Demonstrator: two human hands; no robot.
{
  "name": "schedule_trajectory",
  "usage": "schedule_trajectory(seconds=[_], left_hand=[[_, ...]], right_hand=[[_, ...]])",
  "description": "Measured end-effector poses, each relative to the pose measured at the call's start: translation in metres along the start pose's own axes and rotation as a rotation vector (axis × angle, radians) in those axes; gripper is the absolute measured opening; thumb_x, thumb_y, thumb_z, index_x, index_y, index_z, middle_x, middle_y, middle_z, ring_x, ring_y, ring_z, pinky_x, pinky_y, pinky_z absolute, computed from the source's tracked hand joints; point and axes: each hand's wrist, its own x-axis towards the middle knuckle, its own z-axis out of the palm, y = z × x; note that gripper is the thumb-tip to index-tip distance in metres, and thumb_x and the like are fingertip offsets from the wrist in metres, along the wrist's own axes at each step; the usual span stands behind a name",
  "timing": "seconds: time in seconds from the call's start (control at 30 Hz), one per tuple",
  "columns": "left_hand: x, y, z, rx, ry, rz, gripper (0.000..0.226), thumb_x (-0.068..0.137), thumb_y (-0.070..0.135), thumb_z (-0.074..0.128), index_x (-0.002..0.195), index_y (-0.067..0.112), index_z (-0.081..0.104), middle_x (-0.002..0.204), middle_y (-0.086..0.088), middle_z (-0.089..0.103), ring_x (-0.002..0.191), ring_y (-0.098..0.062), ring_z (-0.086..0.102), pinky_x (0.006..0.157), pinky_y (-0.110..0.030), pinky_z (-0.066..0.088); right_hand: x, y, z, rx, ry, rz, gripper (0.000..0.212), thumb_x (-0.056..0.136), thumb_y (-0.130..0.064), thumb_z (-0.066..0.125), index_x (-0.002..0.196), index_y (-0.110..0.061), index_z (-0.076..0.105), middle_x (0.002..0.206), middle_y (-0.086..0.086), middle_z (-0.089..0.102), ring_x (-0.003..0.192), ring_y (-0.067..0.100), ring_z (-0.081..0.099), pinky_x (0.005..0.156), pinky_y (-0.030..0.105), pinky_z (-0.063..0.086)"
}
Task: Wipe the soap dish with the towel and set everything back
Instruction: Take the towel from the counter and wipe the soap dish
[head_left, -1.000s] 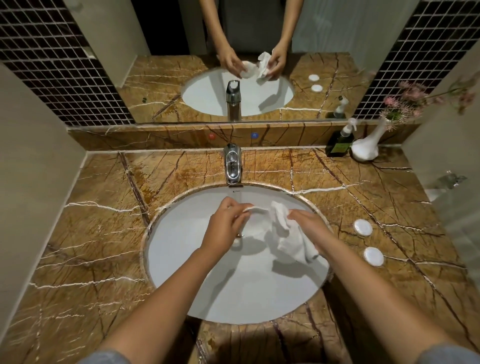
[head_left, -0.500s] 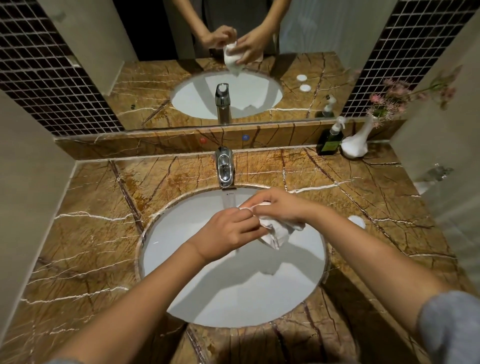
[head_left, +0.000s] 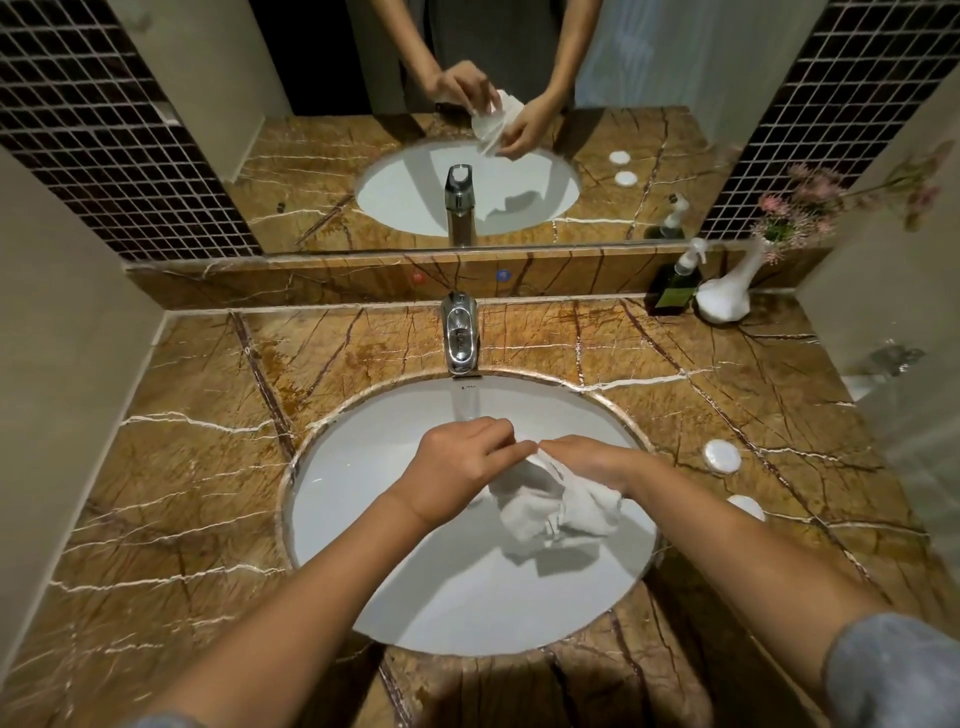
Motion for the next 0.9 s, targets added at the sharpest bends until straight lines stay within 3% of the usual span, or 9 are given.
schedule_trajectory(seconds=[0.13, 0.23, 0.27, 0.33, 0.43, 0.57, 0.77, 0.83, 0.9], left_hand=[[0.002, -0.003, 0.008, -0.062, -0.038, -0.109, 0.043, 0.064, -0.003, 0.078, 0.101, 0.019, 0.075, 0.077, -0.002, 0.066, 0.057, -0.018, 0.060, 0.034, -0.022, 0.039], [-0.001, -0.009, 0.013, -0.095, -0.097, -0.186, 0.044, 0.062, 0.000, 0.082, 0.101, 0.017, 0.075, 0.075, -0.005, 0.066, 0.057, -0.023, 0.062, 0.036, -0.023, 0.042], [-0.003, -0.010, 0.015, -0.120, -0.101, -0.232, 0.039, 0.065, 0.003, 0.082, 0.102, 0.016, 0.075, 0.074, -0.006, 0.066, 0.057, -0.024, 0.063, 0.038, -0.025, 0.045], [-0.007, -0.010, 0.020, -0.213, -0.086, -0.348, 0.029, 0.077, 0.008, 0.075, 0.105, 0.014, 0.071, 0.076, -0.008, 0.067, 0.061, -0.028, 0.066, 0.045, -0.030, 0.051], [-0.012, -0.007, 0.027, -0.372, -0.114, -0.539, 0.033, 0.086, 0.017, 0.064, 0.115, 0.025, 0.049, 0.083, -0.005, 0.067, 0.068, -0.031, 0.063, 0.057, -0.036, 0.051], [-0.016, -0.011, 0.033, -0.406, -0.147, -0.677, 0.062, 0.080, 0.014, 0.065, 0.131, 0.031, 0.034, 0.087, 0.000, 0.066, 0.072, -0.026, 0.064, 0.062, -0.036, 0.052], [-0.029, -0.006, 0.042, -0.383, -0.094, -0.671, 0.052, 0.087, 0.023, 0.064, 0.137, 0.029, 0.049, 0.088, 0.004, 0.069, 0.076, -0.014, 0.063, 0.066, -0.028, 0.048], [-0.037, -0.011, 0.043, -0.389, -0.023, -0.792, 0.035, 0.089, 0.030, 0.064, 0.124, 0.023, 0.063, 0.090, 0.002, 0.070, 0.079, -0.017, 0.066, 0.069, -0.030, 0.051], [-0.042, -0.022, 0.042, -0.448, 0.041, -1.016, 0.025, 0.085, 0.028, 0.068, 0.108, 0.018, 0.072, 0.088, -0.001, 0.070, 0.081, -0.022, 0.067, 0.069, -0.033, 0.055]], right_hand=[[-0.007, 0.003, -0.012, 0.103, 0.095, 0.051, 0.031, 0.091, -0.036, 0.047, 0.088, -0.010, 0.062, 0.088, 0.017, 0.059, 0.077, 0.021, 0.051, 0.070, 0.034, 0.038], [-0.017, -0.001, -0.016, 0.219, 0.344, -0.097, 0.032, 0.093, -0.020, 0.048, 0.097, 0.007, 0.064, 0.075, 0.026, 0.049, 0.063, 0.014, 0.041, 0.058, 0.028, 0.035], [-0.022, -0.005, -0.014, 0.262, 0.416, -0.180, 0.030, 0.094, -0.017, 0.049, 0.100, 0.010, 0.062, 0.069, 0.018, 0.052, 0.056, 0.009, 0.041, 0.054, 0.023, 0.035], [-0.033, -0.016, -0.006, 0.260, 0.477, -0.320, 0.021, 0.093, -0.015, 0.053, 0.101, -0.004, 0.069, 0.078, -0.007, 0.062, 0.061, 0.000, 0.051, 0.057, 0.022, 0.042], [-0.039, -0.026, 0.008, -0.054, 0.564, -0.439, 0.028, 0.090, -0.025, 0.056, 0.115, -0.026, 0.067, 0.105, -0.009, 0.064, 0.088, 0.009, 0.058, 0.073, 0.028, 0.047], [-0.035, -0.024, 0.022, -0.539, 0.630, -0.506, 0.033, 0.090, -0.034, 0.052, 0.122, -0.036, 0.060, 0.104, 0.003, 0.054, 0.083, 0.023, 0.057, 0.064, 0.037, 0.049], [-0.025, -0.004, 0.024, -0.710, 0.675, -0.494, 0.030, 0.090, -0.033, 0.052, 0.119, -0.031, 0.059, 0.104, 0.007, 0.055, 0.082, 0.030, 0.058, 0.055, 0.035, 0.043], [-0.025, 0.010, 0.018, -0.735, 0.681, -0.369, 0.030, 0.092, -0.033, 0.050, 0.120, -0.031, 0.059, 0.107, 0.005, 0.054, 0.090, 0.029, 0.060, 0.058, 0.034, 0.042], [-0.030, 0.023, 0.013, -0.570, 0.748, -0.285, 0.031, 0.093, -0.031, 0.048, 0.123, -0.031, 0.059, 0.109, 0.004, 0.056, 0.093, 0.027, 0.060, 0.064, 0.033, 0.044]])
